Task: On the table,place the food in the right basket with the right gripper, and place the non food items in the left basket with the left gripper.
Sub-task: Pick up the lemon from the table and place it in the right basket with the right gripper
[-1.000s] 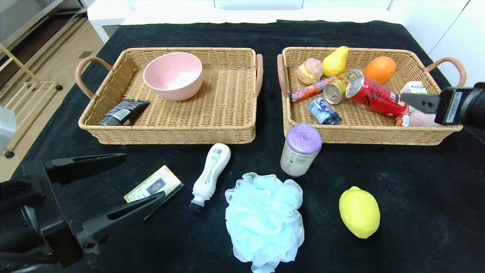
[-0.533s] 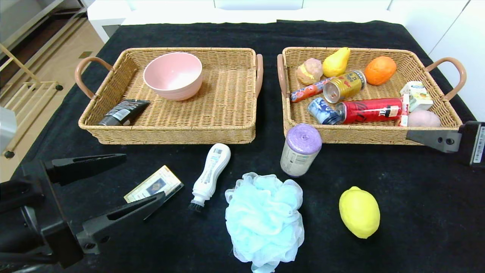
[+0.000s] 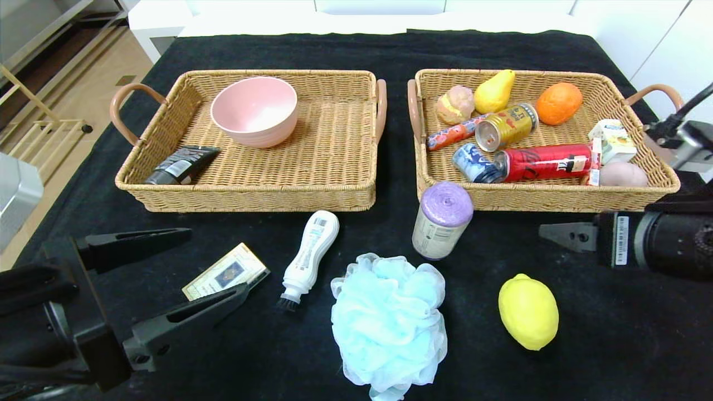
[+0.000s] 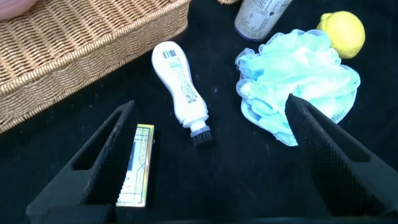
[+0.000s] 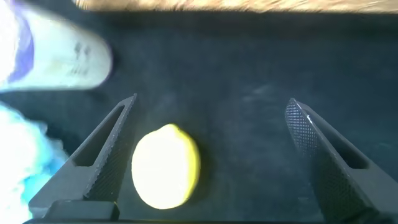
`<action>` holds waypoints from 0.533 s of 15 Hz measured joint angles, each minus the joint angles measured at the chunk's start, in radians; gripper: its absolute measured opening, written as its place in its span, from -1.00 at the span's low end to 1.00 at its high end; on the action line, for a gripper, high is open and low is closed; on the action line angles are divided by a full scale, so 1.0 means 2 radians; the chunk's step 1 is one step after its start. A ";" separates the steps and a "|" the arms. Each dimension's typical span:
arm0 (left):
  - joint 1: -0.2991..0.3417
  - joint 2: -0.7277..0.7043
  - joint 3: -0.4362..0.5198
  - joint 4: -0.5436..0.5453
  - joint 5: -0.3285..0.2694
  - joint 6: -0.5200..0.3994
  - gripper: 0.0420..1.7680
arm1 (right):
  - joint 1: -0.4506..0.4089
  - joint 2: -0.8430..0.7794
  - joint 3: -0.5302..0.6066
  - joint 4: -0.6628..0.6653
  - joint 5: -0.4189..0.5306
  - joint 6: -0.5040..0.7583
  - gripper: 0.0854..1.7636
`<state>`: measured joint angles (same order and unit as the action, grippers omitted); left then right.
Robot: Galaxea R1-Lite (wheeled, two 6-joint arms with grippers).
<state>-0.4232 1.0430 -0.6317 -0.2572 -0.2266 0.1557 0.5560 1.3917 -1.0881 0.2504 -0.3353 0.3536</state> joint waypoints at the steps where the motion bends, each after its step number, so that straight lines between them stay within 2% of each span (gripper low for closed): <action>1: 0.000 0.001 0.000 0.000 0.000 0.000 0.94 | 0.011 0.009 0.000 0.001 0.000 0.001 0.92; 4: 0.000 0.002 0.000 -0.001 0.000 0.000 0.94 | 0.033 0.031 0.003 0.017 -0.001 0.017 0.92; 8: 0.001 0.002 0.000 -0.001 0.000 0.001 0.94 | 0.039 0.050 0.006 0.029 -0.001 0.023 0.92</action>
<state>-0.4217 1.0472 -0.6321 -0.2583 -0.2260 0.1568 0.6340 1.4913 -1.0751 0.3077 -0.3370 0.3987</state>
